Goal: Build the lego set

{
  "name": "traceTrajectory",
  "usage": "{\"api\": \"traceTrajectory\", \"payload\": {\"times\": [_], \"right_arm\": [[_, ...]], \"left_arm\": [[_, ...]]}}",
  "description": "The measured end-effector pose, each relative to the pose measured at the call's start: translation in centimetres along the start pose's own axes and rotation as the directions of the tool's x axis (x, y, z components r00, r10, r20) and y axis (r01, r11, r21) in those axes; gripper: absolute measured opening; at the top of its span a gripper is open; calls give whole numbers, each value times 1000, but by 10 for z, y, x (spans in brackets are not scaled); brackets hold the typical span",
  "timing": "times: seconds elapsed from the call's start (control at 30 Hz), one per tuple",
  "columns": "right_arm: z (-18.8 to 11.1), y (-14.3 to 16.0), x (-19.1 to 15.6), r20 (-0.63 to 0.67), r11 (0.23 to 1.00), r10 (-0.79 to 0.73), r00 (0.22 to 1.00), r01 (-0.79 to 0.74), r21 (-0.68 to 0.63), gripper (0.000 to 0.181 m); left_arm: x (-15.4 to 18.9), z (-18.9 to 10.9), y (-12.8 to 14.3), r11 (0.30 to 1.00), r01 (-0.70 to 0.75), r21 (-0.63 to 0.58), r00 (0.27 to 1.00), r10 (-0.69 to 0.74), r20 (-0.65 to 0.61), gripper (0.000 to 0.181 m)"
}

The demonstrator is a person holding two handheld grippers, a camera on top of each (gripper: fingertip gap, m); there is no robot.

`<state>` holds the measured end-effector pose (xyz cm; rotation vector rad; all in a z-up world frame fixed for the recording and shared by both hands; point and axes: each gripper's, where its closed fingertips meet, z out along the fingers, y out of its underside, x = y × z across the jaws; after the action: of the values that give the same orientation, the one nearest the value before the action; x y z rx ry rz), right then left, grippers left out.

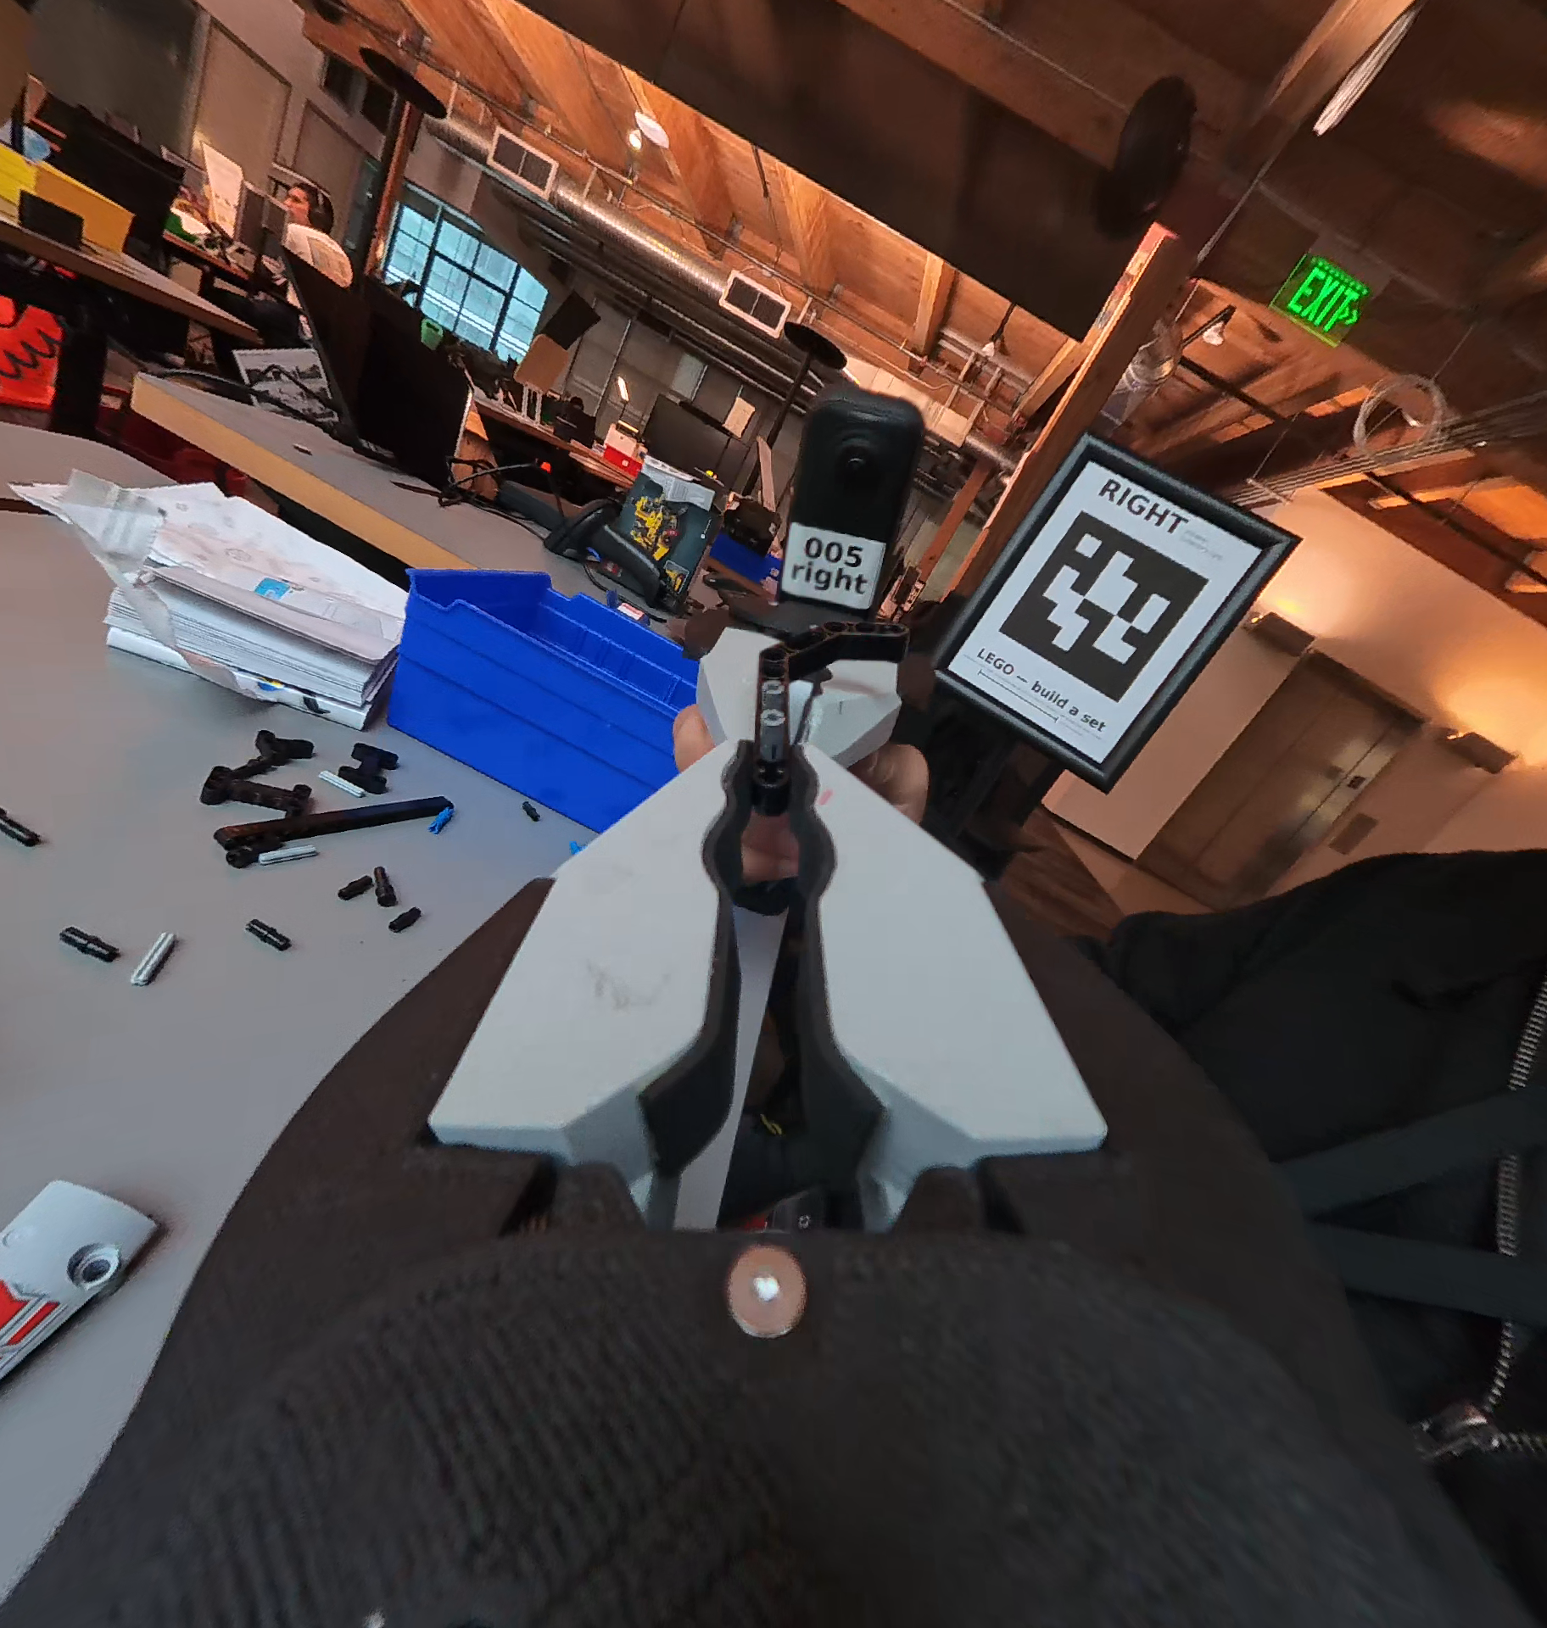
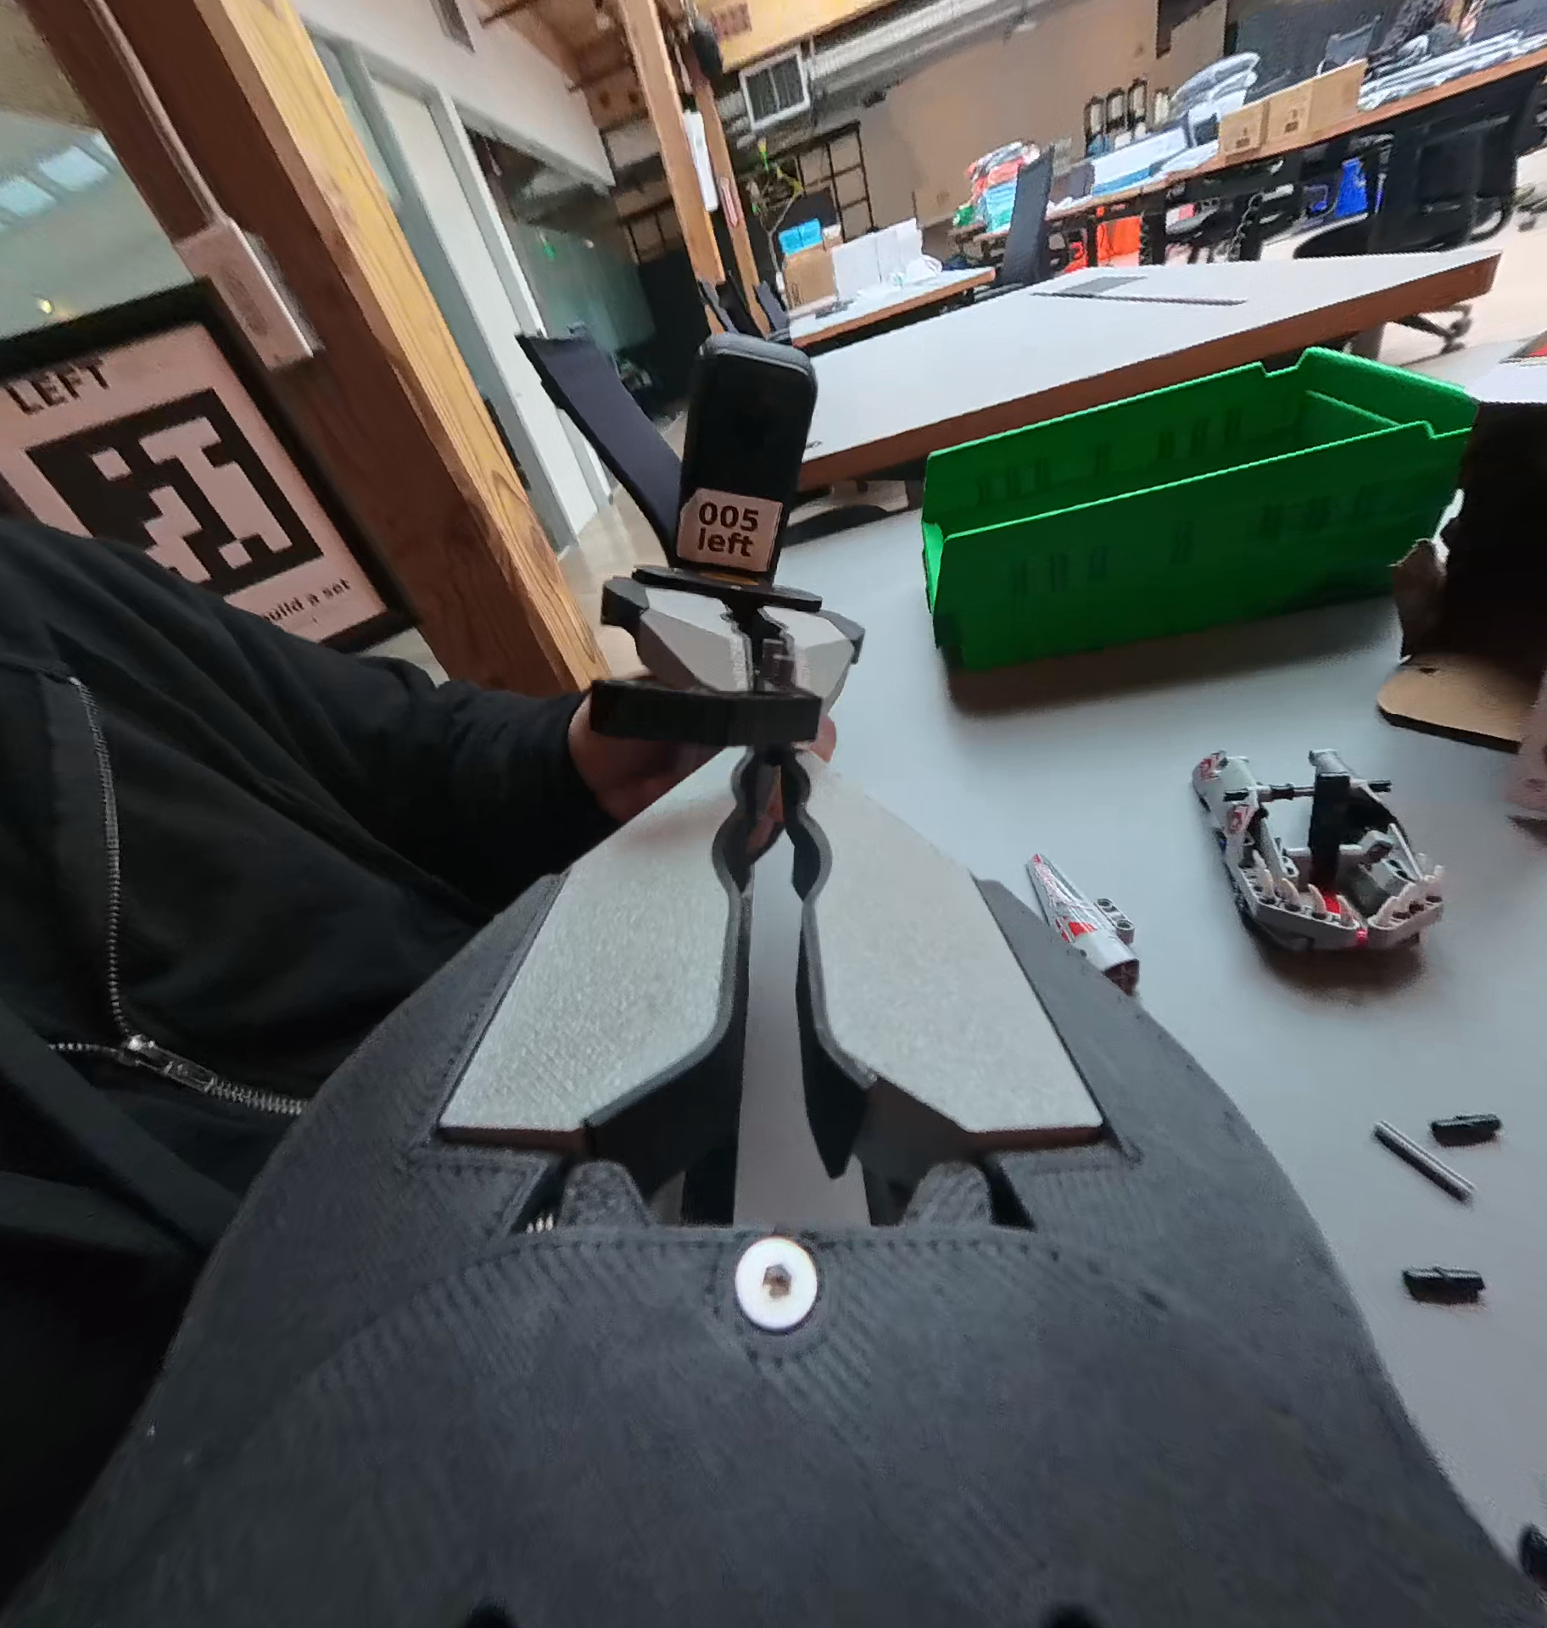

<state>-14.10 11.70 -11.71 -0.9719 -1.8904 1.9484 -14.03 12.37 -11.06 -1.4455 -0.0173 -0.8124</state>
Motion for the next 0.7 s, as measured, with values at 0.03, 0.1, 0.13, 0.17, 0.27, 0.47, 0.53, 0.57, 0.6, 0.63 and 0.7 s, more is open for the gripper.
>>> {"api": "traceTrajectory", "payload": {"times": [0.03,0.1,0.13,0.17,0.27,0.47,0.53,0.57,0.6,0.63,0.7], "right_arm": [[0,-2,1,2,1000,11,1000,-11,21,1],[1,-4,1,16,998,33,999,-34,49,1],[1,-3,1,23,998,44,999,-46,54,1],[2,-3,2,26,997,51,998,-52,56,0],[2,-5,3,26,994,66,998,-68,84,1],[3,4,6,8,997,68,998,-69,27,0],[0,8,4,-7,999,16,1000,-17,-34,0],[-2,9,2,-6,998,1,1000,-1,-61,0],[-4,10,1,-1,997,-5,1000,4,-82,0],[-5,11,0,6,995,-3,1000,4,-95,0],[-6,14,0,13,993,1,1000,0,-114,0]], "left_arm": [[0,0,0,1000,8,2,1000,-8,-4,6],[0,0,0,1000,30,9,999,-29,-14,6],[-1,-1,0,999,43,13,999,-43,-16,6],[-2,-1,0,999,49,13,999,-49,-14,6],[-3,-1,-1,998,53,20,999,-52,-14,6],[-7,-2,4,999,20,-46,1000,-20,9,5],[-5,0,8,996,-33,-85,999,34,19,5],[-4,1,9,993,-58,-98,998,60,22,5],[-2,2,11,991,-77,-111,997,80,22,5],[-1,3,12,989,-88,-119,995,92,24,5],[-1,4,13,987,-96,-125,995,100,28,5]]}}
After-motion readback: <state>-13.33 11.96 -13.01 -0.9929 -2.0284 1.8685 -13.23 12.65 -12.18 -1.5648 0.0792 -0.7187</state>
